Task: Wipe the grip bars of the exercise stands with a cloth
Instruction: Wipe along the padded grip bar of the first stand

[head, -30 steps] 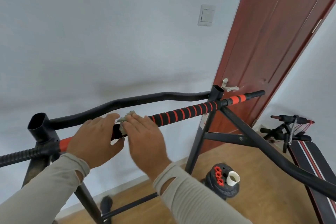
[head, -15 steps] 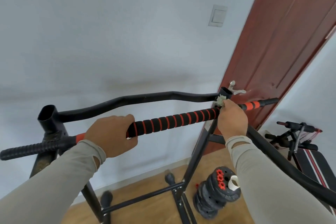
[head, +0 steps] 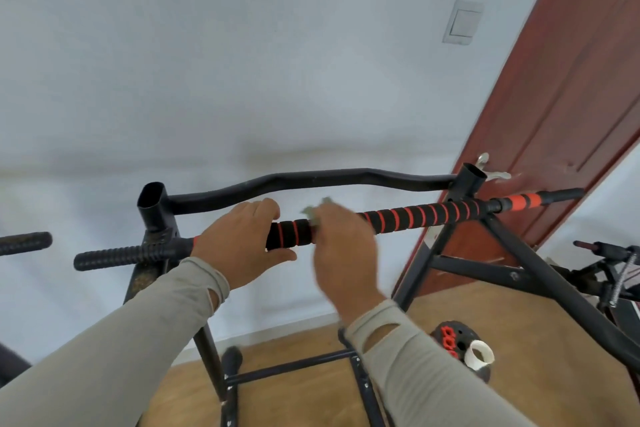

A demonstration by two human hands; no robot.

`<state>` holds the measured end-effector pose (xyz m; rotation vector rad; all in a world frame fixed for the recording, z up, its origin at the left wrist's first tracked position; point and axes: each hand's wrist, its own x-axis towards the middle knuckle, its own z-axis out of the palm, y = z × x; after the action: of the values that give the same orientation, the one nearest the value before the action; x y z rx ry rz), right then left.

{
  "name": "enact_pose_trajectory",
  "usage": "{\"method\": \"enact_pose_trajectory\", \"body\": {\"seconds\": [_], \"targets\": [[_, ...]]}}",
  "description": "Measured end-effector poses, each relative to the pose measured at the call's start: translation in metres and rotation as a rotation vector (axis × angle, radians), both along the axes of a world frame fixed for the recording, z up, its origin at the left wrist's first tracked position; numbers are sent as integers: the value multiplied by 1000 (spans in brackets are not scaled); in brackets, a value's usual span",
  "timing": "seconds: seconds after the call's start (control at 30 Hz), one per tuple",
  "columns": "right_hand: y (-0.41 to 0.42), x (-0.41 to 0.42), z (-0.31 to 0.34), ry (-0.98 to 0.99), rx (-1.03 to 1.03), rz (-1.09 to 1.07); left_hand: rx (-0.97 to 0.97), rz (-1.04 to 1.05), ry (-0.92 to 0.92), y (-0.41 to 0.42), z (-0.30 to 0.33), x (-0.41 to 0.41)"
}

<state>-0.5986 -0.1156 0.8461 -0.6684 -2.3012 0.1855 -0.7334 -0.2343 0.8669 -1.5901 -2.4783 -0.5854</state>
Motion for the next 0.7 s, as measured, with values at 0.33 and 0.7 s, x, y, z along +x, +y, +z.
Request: {"method": "enact_pose_trajectory", "body": {"seconds": [0.33,0.7], "targets": [[31,31,3,-111,236,74,-10,37,18,0,3,-6],[192,138,26,-111,-239,-625,-163,16,127,8,14,-12]]}}
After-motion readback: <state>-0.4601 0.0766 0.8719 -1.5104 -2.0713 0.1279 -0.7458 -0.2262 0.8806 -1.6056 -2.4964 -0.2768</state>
